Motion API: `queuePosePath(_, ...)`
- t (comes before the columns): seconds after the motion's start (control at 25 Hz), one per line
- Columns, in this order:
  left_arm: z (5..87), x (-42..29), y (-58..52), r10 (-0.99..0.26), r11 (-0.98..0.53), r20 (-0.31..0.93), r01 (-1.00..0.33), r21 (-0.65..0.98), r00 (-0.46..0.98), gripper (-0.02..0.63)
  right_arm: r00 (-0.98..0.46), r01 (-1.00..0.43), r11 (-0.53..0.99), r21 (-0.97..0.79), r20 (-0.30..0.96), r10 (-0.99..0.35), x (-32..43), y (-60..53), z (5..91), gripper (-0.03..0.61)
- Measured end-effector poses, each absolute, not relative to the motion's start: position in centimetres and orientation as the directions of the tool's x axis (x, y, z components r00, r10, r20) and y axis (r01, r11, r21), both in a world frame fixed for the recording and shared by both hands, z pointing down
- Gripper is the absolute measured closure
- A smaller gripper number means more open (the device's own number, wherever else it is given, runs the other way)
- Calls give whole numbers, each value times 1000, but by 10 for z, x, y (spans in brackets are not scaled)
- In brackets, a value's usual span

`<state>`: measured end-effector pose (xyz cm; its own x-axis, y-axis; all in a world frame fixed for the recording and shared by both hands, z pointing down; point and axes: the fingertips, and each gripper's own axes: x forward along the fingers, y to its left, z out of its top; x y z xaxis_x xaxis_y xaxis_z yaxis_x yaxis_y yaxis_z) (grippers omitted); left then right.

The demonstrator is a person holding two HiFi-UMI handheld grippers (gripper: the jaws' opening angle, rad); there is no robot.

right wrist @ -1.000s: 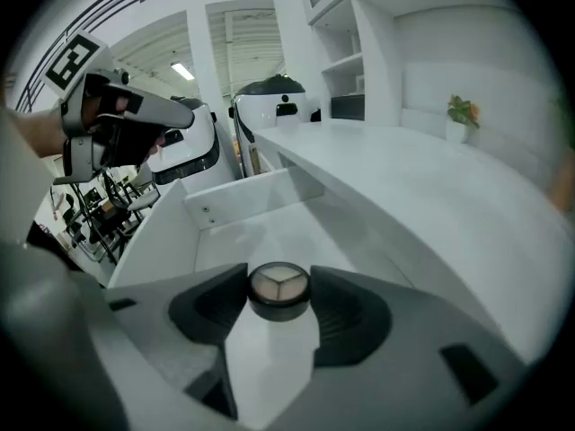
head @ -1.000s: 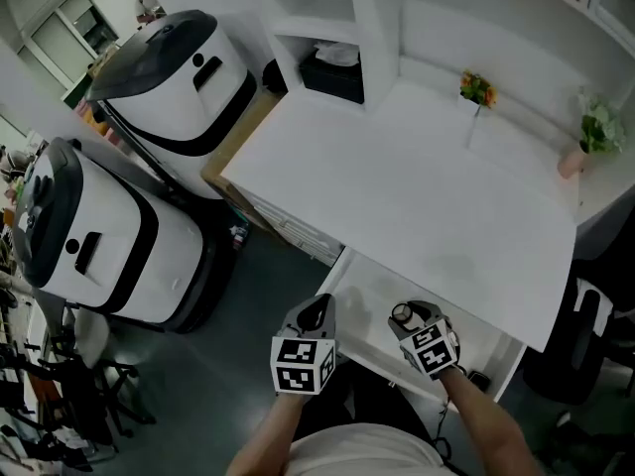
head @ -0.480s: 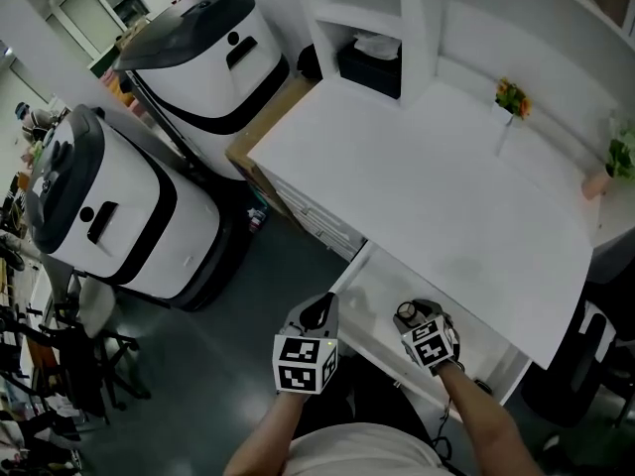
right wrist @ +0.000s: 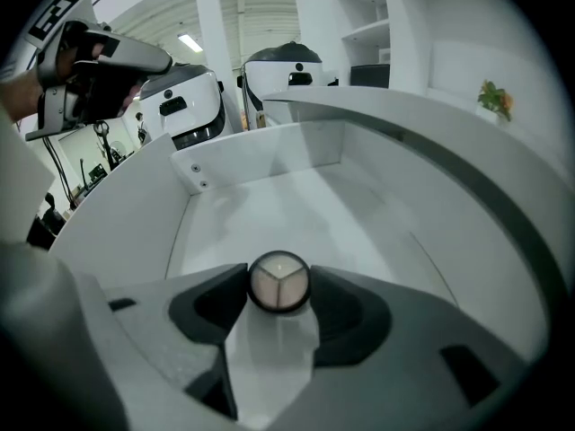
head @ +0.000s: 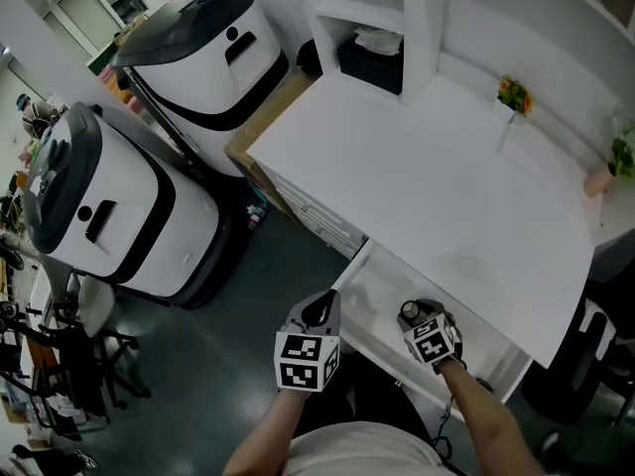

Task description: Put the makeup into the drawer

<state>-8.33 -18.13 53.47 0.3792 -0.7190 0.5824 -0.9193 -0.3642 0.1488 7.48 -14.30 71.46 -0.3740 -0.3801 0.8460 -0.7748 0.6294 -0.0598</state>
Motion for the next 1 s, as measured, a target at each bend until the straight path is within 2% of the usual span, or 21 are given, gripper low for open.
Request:
queuePosePath(0.68, 538, -78, -189, -697, -397, 585, -903, 168, 415, 614, -368, -774, 631, -51, 848, -382, 72, -142, 714, 356)
queuePosePath(1.0, 537, -79, -190, -698, -410, 570, -894, 179, 434, 614, -377, -805, 590, -63, 822, -427, 70, -141, 694, 356)
